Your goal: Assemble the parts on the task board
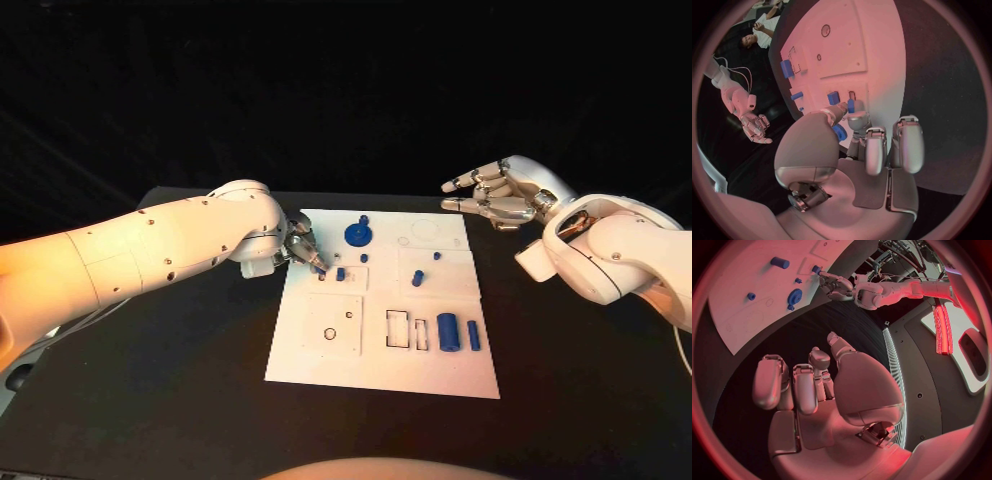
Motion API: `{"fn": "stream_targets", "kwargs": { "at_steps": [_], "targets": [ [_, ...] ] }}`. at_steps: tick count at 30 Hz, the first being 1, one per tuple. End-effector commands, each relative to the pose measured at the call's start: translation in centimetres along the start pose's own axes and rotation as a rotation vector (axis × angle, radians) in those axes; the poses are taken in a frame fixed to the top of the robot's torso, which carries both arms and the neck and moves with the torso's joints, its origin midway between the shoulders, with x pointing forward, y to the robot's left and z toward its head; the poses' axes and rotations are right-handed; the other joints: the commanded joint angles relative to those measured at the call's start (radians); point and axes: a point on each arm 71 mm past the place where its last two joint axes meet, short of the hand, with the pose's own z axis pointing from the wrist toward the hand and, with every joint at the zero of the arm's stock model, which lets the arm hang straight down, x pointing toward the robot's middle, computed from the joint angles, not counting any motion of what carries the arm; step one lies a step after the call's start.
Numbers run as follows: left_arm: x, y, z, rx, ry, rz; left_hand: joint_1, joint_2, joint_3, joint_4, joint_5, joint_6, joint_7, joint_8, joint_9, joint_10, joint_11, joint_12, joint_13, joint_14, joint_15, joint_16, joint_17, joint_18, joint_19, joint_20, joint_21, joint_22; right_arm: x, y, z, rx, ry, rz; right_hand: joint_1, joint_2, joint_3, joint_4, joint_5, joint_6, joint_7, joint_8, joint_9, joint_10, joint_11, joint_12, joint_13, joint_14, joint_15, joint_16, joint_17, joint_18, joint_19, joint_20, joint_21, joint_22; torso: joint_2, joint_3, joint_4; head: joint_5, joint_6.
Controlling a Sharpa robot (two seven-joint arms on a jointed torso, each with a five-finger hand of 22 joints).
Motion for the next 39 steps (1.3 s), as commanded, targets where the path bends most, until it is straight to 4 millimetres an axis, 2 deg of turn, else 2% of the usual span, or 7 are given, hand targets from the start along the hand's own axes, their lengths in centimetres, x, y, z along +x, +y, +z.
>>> {"fn": "stream_targets", "kwargs": {
  "at_steps": [1,19,28,39],
  "targets": [
    [0.37,-0.11,0.03,0.003,0.016,0.049,-0.003,0.0,0.134,-0.13,0.009,0.0,-0.007,0.007,-0.001,0.007,-0.001,0.005,0.0,0.105,-0.005,0.002,0.263,-0.002,0.045,-0.002,0.005,0.12,0.17,-0.01,0.0,-0.002,0.016,-0.002,0.003,0.007,-0.005,0.003,0.005,0.005,0.0,0.005,0.0,-0.003,-0.002,0.004,0.0,0.067,0.001,-0.005,0.1,0.011,-0.004,0.0,-0.004,-0.002,0.0,0.0006,0.0003,0.001,-0.003],
    [0.92,-0.09,0.03,-0.005,0.063,0.11,-0.015,-0.013,0.154,-0.145,0.034,0.009,-0.008,0.01,-0.008,0.014,-0.002,0.005,0.001,0.105,-0.005,0.002,0.263,-0.003,0.047,-0.002,0.009,0.125,0.2,0.0,0.02,-0.003,0.016,-0.001,0.003,0.007,-0.005,0.003,0.005,0.005,0.0,0.005,0.0,-0.003,-0.002,0.004,0.0,0.067,0.001,-0.005,0.1,0.011,-0.004,0.0,-0.004,-0.002,0.0,0.0008,0.0001,0.005,-0.009],
    [0.95,0.02,-0.03,-0.001,0.062,0.11,-0.032,-0.019,0.17,-0.157,0.071,0.02,-0.009,0.009,-0.017,0.024,-0.003,0.01,0.007,0.105,-0.005,0.002,0.263,-0.003,0.047,-0.002,0.009,0.127,0.19,-0.02,0.03,-0.002,0.016,-0.001,0.002,0.007,-0.007,0.004,0.006,0.005,0.0,0.005,0.0,-0.004,-0.002,0.003,-0.002,0.067,0.001,-0.006,0.099,0.012,-0.005,0.0,-0.005,-0.003,0.0,0.0008,-0.0002,0.003,-0.009],
    [1.01,-0.17,0.0,0.002,0.059,0.109,-0.038,-0.019,0.173,-0.158,0.08,0.023,-0.009,0.01,-0.019,0.026,-0.003,0.011,0.009,0.105,-0.005,0.002,0.263,-0.003,0.047,-0.002,0.01,0.128,0.19,-0.03,0.01,-0.002,0.017,-0.001,0.001,0.007,-0.008,0.005,0.006,0.005,0.0,0.004,0.0,-0.006,-0.002,0.001,-0.004,0.067,0.001,-0.006,0.098,0.012,-0.006,0.0,-0.006,-0.005,0.0,0.001,-0.0005,0.005,-0.01]
  ]
}}
